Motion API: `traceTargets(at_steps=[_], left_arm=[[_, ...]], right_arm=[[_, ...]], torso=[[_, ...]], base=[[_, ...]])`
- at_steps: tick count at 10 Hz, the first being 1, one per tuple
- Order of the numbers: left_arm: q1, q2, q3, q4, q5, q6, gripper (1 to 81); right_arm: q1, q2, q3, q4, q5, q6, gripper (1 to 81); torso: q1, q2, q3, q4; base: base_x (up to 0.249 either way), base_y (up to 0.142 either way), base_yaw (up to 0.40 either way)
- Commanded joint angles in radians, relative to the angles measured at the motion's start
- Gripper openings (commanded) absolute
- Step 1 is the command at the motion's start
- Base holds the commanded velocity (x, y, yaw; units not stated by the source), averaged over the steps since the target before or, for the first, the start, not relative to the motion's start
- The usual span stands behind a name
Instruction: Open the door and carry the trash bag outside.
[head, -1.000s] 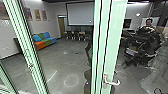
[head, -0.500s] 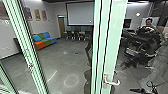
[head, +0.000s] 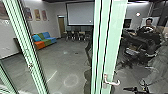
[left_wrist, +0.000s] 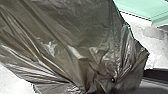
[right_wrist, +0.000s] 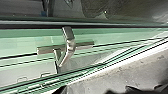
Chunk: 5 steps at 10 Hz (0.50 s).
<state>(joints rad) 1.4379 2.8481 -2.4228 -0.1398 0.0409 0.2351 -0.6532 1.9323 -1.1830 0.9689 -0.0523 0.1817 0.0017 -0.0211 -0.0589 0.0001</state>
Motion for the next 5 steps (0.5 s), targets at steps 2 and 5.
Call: traceTargets(at_steps=[2,5], left_arm=[[-0.056,-0.007,0.004,-0.007,0.057,0.003,1.0],[-0.055,-0.004,0.004,-0.007,0.057,-0.002,1.0]], right_arm=[[0.183,0.001,-0.049,0.076,-0.055,0.007,81.1],[0.201,0.049,-0.124,0.162,-0.109,0.010,81.1]], torso=[[0.000,0.000,0.000,0.000],[0.000,0.000,0.000,0.000]], base=[[0.000,0.000,0.000],[0.000,0.000,0.000]])
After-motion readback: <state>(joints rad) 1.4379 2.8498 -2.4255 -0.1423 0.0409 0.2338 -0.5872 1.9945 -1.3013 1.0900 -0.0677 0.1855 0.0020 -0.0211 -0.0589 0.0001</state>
